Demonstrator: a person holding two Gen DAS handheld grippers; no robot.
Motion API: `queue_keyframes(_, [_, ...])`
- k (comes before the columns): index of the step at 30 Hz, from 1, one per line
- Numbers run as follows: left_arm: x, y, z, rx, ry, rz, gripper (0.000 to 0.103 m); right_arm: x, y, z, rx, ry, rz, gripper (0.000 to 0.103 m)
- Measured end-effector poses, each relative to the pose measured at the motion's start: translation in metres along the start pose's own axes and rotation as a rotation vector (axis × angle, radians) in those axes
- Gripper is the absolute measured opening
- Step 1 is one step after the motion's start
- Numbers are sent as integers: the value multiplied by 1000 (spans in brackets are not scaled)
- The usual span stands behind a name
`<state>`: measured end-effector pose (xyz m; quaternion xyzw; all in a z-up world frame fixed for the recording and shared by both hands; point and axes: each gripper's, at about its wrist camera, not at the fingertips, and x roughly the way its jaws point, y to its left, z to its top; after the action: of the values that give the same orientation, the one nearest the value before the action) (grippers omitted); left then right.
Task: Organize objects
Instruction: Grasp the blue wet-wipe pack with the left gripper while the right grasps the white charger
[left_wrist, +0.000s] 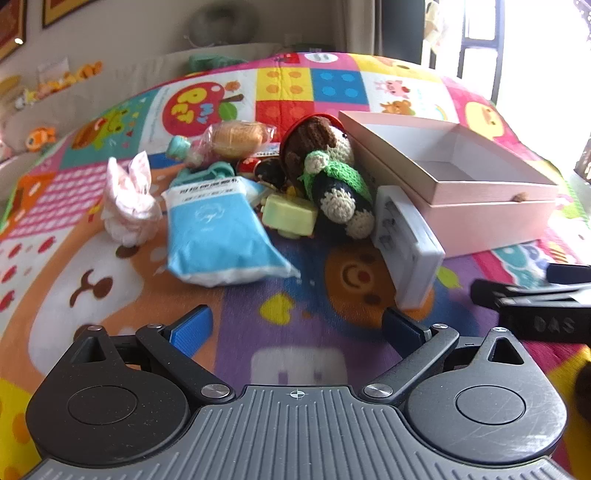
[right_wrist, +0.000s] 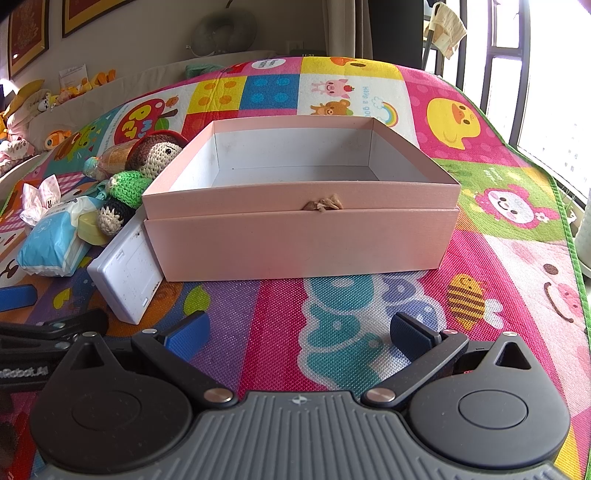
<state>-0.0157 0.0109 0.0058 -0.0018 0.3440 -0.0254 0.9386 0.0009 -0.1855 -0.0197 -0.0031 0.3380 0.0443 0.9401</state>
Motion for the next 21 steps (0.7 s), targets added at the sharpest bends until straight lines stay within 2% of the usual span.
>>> queue_keyframes(2, [-17, 14, -4, -73, -4, -50, 101, 0, 0, 0, 2, 0, 2, 103])
queue_keyframes(3, [-28, 22, -4, -118, -35, -65, 101, 0, 0, 0, 1, 0, 1, 103])
queue_keyframes(6, [-54, 42, 13, -175, -200, -8, 101, 0, 0, 0, 1, 0, 1, 103])
queue_keyframes(7, [-54, 47, 23, -182, -236, 7, 101, 0, 0, 0, 1, 0, 1, 103])
queue_keyframes(8, [-46, 52, 34, -182, -235, 16, 101, 0, 0, -1, 0, 1, 0, 103])
queue_keyframes(11, [2, 59, 60, -148, -94, 48, 100, -2, 2, -5, -8, 6, 11, 103])
queue_keyframes(13, [27, 64, 63, -161, -29, 62, 90, 0, -2, -3, -24, 16, 33, 103])
queue_keyframes(15, [38, 72, 60, -181, -3, 62, 63, -4, -5, -2, -42, 35, 53, 103])
queue_keyframes(16, [42, 75, 58, -187, 10, 62, 59, -4, -5, -1, -49, 45, 57, 103])
queue_keyframes(21, [35, 80, 50, -159, 19, 26, 56, -2, -3, 3, -57, 84, 60, 103])
